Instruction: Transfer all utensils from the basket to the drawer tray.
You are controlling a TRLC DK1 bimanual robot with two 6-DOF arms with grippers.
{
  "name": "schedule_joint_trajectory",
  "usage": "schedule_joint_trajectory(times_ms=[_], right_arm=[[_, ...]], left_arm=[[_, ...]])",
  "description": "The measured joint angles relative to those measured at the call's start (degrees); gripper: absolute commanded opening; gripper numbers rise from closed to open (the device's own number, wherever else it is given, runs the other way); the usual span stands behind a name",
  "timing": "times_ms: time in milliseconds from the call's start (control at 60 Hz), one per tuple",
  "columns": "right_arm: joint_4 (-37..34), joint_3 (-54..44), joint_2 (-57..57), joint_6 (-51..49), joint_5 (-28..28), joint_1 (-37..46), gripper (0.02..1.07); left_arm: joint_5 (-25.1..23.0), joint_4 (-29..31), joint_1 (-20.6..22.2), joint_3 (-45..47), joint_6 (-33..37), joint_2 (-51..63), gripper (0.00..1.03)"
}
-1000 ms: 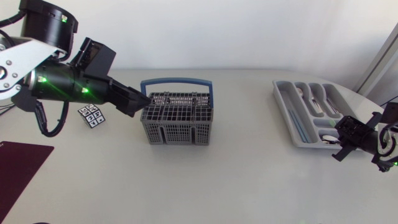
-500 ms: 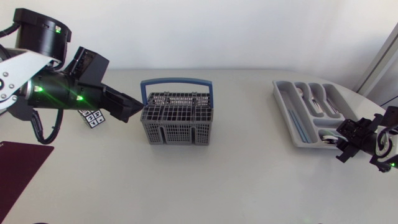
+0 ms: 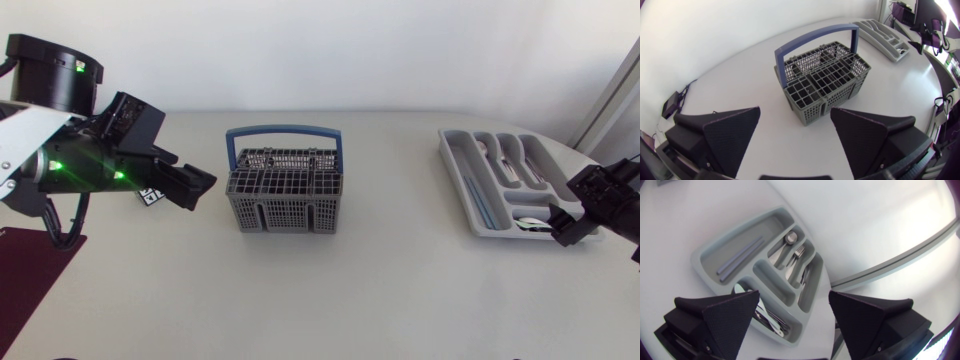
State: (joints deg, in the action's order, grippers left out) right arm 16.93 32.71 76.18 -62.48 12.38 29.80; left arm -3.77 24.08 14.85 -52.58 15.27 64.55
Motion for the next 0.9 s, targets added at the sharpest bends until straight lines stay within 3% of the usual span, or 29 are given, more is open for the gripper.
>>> schedule_joint_trajectory(times_ms=[117,483,900], right_arm=[[-5.4,-0.1,-5.5,7.3,2.4,-1.9,1.03],[-11.6,-3.3,-19.8,26.5,2.3,-13.5,1.03],[-13.6,-11.1,-36.9,37.7,-8.6,-26.9,1.03]], left_arm=[[0.2,0.0,-1.1,1.7,1.1,-1.3,0.98],[0.2,0.0,-5.1,6.6,2.4,-5.0,0.98],[0.0,-3.5,-7.3,14.2,2.6,-10.7,0.98]])
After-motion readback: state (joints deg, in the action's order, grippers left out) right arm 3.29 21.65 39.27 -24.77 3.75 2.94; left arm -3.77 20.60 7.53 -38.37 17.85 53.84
